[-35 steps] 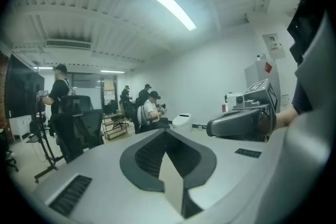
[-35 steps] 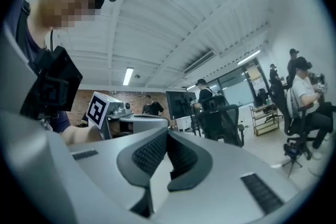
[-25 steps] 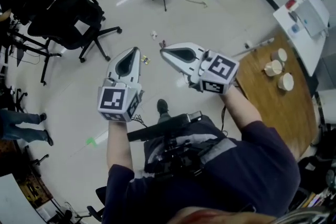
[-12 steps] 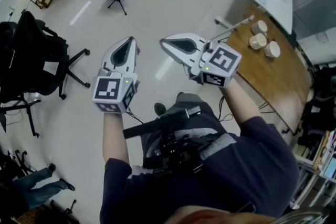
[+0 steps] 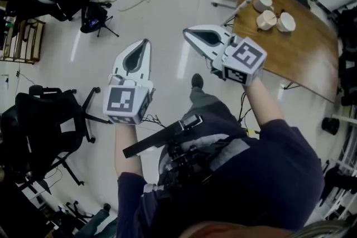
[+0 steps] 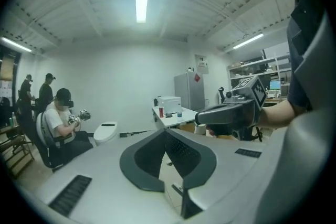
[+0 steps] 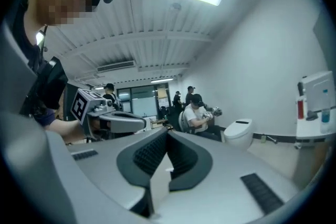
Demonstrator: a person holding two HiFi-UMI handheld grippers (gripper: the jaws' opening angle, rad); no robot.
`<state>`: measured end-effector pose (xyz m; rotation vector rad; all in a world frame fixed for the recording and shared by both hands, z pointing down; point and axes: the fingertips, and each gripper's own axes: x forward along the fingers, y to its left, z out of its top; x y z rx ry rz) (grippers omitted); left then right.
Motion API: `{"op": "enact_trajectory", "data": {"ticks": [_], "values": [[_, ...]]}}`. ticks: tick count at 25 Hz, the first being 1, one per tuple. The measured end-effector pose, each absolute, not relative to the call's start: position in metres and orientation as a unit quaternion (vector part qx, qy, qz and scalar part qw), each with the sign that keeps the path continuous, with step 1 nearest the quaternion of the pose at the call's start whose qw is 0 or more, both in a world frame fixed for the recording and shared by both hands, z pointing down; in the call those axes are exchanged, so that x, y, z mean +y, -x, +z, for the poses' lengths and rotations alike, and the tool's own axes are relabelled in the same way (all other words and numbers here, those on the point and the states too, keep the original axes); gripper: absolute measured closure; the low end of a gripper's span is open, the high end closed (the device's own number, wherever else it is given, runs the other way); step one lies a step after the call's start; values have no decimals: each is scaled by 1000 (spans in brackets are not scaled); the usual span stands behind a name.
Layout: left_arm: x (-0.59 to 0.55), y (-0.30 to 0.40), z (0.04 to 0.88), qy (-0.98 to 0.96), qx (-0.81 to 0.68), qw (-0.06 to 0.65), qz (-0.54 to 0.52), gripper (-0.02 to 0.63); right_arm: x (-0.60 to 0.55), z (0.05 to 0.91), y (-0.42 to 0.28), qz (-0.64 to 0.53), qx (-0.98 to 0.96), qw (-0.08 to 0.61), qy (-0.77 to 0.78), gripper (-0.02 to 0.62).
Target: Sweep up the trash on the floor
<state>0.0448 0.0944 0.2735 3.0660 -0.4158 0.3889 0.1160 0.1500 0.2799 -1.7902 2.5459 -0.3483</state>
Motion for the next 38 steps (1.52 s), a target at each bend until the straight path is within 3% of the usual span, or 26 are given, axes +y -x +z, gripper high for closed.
{"op": "enact_trajectory", "data": {"ticks": [10, 17, 27, 38], "values": [[38, -206, 298, -989, -35, -3, 144, 601, 116, 297, -292, -127, 740, -14, 660, 580], [26, -290, 309, -987, 74, 5, 141, 601, 119, 312, -360, -147, 657, -25, 739, 580], [33, -370, 347, -953, 271, 10, 136, 601, 140, 325, -410, -163, 455, -14, 875, 580], [82, -453, 377, -927, 333, -19, 170, 601, 192, 370, -443, -203, 385, -5, 900, 575]]}}
